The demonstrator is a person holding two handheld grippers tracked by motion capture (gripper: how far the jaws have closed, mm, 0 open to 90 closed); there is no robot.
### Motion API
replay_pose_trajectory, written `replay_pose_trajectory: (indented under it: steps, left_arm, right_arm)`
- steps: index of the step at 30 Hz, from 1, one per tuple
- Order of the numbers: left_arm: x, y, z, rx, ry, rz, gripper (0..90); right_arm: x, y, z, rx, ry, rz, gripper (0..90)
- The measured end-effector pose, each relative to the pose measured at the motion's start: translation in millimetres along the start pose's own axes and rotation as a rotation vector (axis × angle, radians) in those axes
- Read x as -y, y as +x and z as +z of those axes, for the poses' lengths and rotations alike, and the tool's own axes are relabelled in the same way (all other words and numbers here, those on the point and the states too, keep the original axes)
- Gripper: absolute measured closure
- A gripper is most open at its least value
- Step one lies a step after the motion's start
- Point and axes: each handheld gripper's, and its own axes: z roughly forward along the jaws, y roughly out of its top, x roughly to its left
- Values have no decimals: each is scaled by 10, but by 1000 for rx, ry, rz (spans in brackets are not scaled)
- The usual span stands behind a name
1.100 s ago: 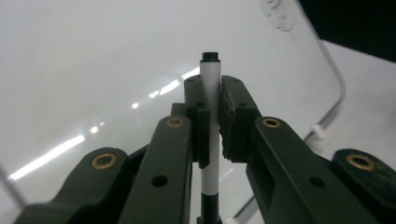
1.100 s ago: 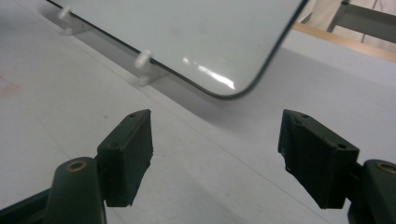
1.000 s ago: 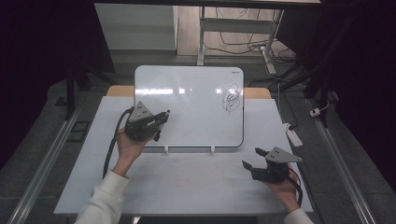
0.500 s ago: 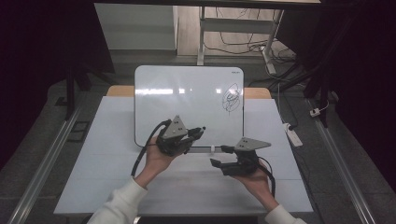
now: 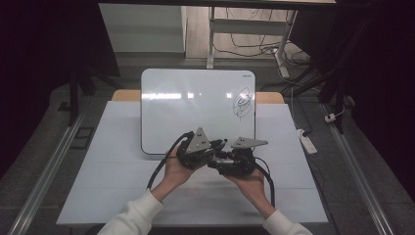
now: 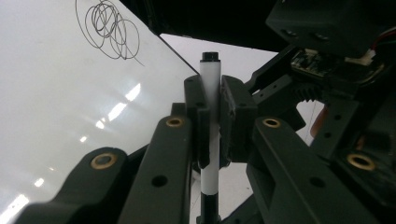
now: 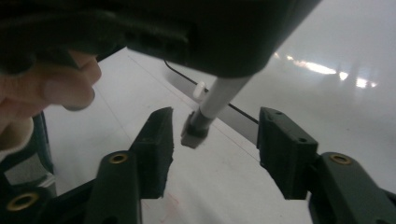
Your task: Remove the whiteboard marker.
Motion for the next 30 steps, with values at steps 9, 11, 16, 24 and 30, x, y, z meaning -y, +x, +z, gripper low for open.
replay_pose_trajectory:
  steps: [9,11,16,24,30]
  left_arm:
    - [8,-29,70,-5,13,11,818]
    - [5,-43,81,-9,14,16,818]
    - [5,-59,99,-19,16,23,818]
    - [4,-73,116,-15,13,22,816]
    - [17,-35,74,12,-9,-12,630]
  right_arm:
    - [-2,-41,87,-43,3,55,668]
    - [-1,-46,97,-42,6,64,712]
    - [1,-76,115,-50,15,93,728]
    - [7,-127,140,-47,38,127,769]
    - [5,-114,122,-40,26,107,772]
